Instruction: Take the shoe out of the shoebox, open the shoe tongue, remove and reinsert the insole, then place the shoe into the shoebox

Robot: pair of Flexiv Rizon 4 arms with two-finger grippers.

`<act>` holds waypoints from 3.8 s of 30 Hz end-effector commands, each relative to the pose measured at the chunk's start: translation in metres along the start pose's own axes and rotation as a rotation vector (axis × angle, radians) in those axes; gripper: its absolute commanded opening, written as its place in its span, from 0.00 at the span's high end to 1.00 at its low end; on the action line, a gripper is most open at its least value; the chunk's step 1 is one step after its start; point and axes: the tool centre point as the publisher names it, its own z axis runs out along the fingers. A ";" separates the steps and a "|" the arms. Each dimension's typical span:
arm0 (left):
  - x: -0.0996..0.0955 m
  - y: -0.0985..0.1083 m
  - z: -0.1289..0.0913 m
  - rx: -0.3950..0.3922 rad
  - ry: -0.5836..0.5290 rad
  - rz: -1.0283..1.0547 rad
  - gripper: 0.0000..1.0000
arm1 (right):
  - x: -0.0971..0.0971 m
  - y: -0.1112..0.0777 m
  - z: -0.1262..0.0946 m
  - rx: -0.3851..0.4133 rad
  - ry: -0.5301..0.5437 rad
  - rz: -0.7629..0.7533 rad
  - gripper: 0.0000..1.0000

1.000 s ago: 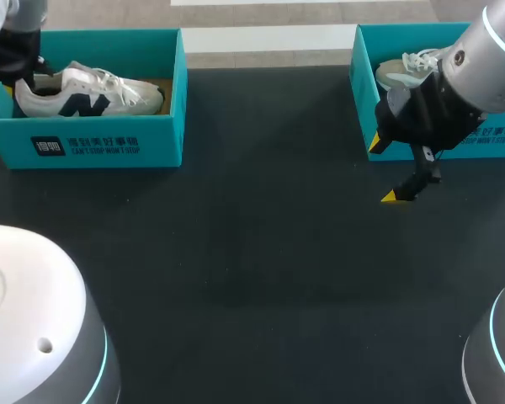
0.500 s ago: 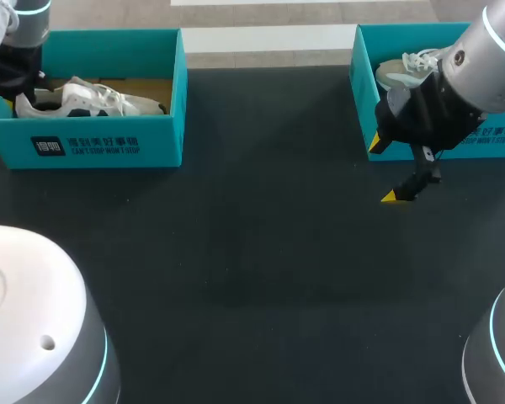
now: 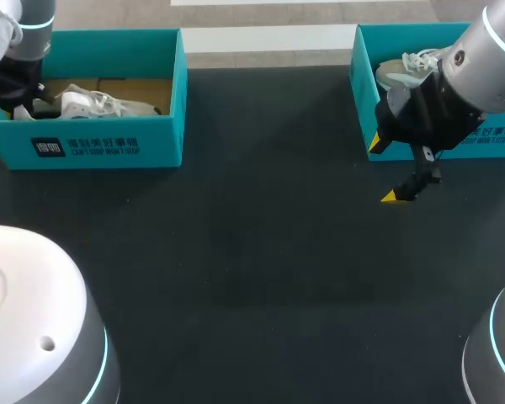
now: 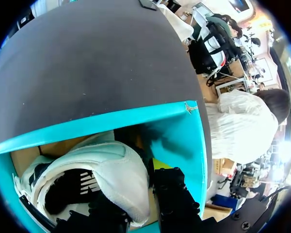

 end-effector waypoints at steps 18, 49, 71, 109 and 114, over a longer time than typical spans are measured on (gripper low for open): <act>-0.006 0.007 0.025 0.033 0.003 0.008 0.65 | 0.000 0.000 0.002 0.002 0.000 0.000 0.00; 0.008 0.009 -0.069 -0.088 -0.186 -0.002 0.29 | 0.000 0.000 0.002 0.002 0.000 0.000 0.00; 0.040 -0.035 -0.167 -0.126 -0.374 -0.049 0.00 | -0.060 -0.011 -0.023 -0.058 -0.148 0.215 0.00; 0.044 -0.039 -0.171 -0.123 -0.375 -0.054 0.00 | -0.147 -0.084 -0.049 -0.013 -0.454 0.937 0.00; 0.044 -0.039 -0.171 -0.123 -0.375 -0.054 0.00 | -0.147 -0.084 -0.049 -0.013 -0.454 0.937 0.00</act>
